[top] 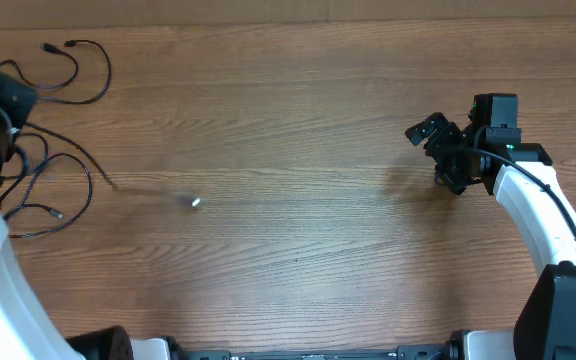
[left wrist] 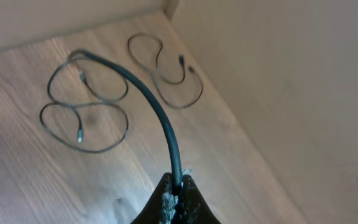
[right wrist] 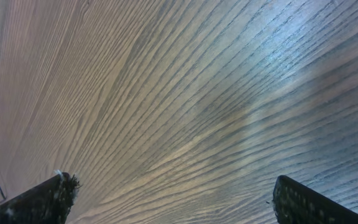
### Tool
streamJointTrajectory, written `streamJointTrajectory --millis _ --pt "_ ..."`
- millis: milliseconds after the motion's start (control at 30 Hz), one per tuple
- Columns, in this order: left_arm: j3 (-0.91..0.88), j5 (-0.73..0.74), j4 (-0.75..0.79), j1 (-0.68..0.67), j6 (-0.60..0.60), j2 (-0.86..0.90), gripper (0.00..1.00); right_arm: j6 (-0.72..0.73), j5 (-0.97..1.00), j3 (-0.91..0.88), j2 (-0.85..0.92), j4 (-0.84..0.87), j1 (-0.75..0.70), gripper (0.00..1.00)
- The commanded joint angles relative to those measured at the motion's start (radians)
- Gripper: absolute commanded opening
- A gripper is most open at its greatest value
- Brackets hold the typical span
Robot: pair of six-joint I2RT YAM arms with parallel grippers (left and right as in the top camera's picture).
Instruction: Untangle cables
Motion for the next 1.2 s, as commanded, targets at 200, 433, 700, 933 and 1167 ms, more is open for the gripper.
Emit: streamJointTrajectory --millis 200,433,700,933,1167 --pt "0.000 -0.045 0.153 0.006 0.022 -0.152 0.04 -0.003 0.010 0.022 0.001 0.005 -0.001 1.00" --pt "0.000 -0.343 0.007 0.006 -0.325 -0.201 0.04 -0.003 0.010 0.022 0.001 0.005 -0.001 1.00" --pt "-0.002 -0.512 -0.076 0.011 -0.364 -0.167 0.04 -0.003 0.010 0.022 0.001 0.005 -0.001 1.00" --pt "-0.002 -0.512 -0.076 0.142 -0.381 -0.119 0.04 -0.003 0.010 0.022 0.001 0.005 -0.001 1.00" --pt "-0.007 -0.317 -0.076 0.433 -0.348 -0.033 0.04 -0.003 0.010 0.022 0.001 0.005 -0.001 1.00"
